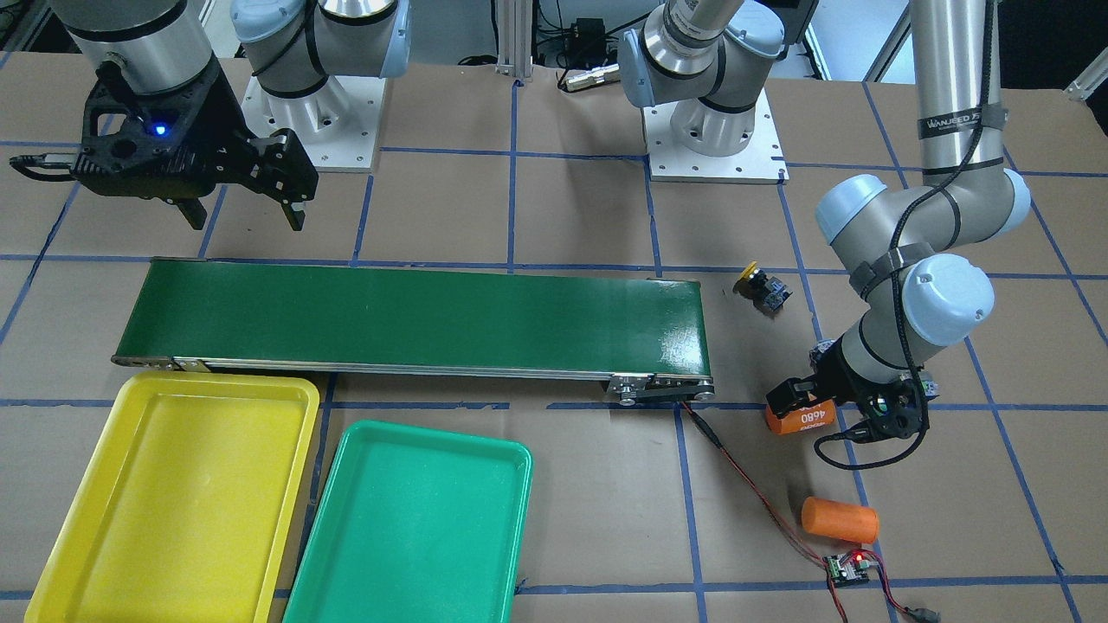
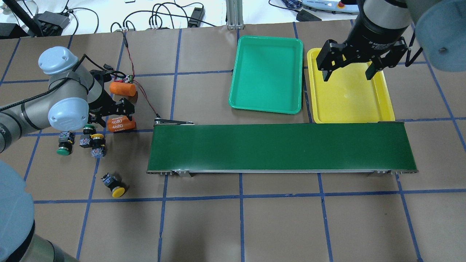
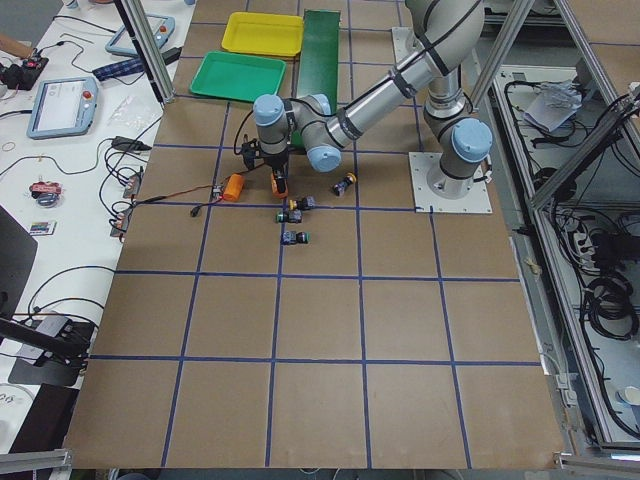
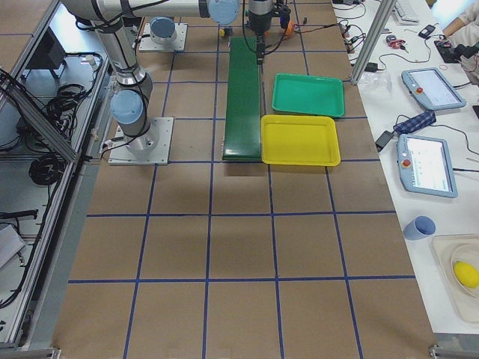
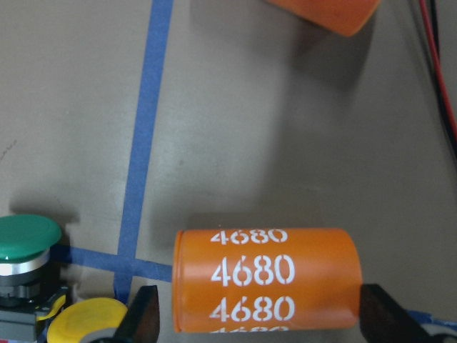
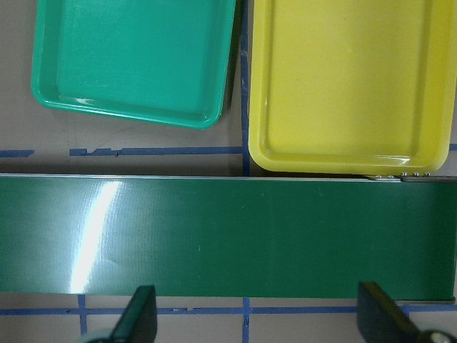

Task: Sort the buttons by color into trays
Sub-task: 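Carry the orange cylinder onto the conveyor belt and release it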

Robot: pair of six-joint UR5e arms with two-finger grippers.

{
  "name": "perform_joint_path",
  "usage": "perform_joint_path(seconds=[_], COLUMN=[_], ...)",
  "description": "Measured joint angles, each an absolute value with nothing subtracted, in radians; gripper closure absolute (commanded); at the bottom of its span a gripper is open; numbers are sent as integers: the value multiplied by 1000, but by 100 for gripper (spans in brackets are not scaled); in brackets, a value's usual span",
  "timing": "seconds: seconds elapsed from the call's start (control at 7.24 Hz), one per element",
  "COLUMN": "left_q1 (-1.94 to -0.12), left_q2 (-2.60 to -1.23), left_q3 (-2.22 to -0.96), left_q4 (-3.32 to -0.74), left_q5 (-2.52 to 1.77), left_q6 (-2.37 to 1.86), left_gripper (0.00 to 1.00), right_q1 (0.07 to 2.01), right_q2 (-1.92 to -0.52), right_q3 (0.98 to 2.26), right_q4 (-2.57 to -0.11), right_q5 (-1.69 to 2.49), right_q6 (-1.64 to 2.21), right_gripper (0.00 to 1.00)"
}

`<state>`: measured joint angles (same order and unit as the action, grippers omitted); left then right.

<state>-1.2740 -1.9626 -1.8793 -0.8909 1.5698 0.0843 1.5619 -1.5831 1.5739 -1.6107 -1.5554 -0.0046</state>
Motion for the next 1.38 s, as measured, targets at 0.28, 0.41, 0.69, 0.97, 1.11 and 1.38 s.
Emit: perform_joint_path(seconds=[0.28, 0.41, 0.69, 0.97, 1.11, 1.38], left_q1=[-1278, -1278, -1276, -1273, -1272, -1272], left_q2=[-1960, -1959, -1960, -1962, -1966, -1975], left_q3=[-1879, -1880, -1882, -1882, -1882, -1880], left_q4=[-890, -889, -888, -887, -886, -885], left_q5=[1569, 1568, 1568, 1570, 1570, 1568], left_q6=[84, 84, 86, 99, 103, 104], left_gripper=[0, 0, 0, 0, 0, 0], right_q1=[1563, 1562, 1560, 1559, 1558, 1557], right_q2=[-1583, -1583, -1583, -1583, -1582, -1582], right_q3=[1574, 1574, 1574, 1574, 1574, 1574], right_q4=[-1611, -1611, -1611, -1611, -1611, -1611], right_q5=[-1555, -1555, -1555, -1555, -1555, -1555], right_q6=[-5, -5, -5, -6, -5, -5], right_gripper=[0, 0, 0, 0, 0, 0])
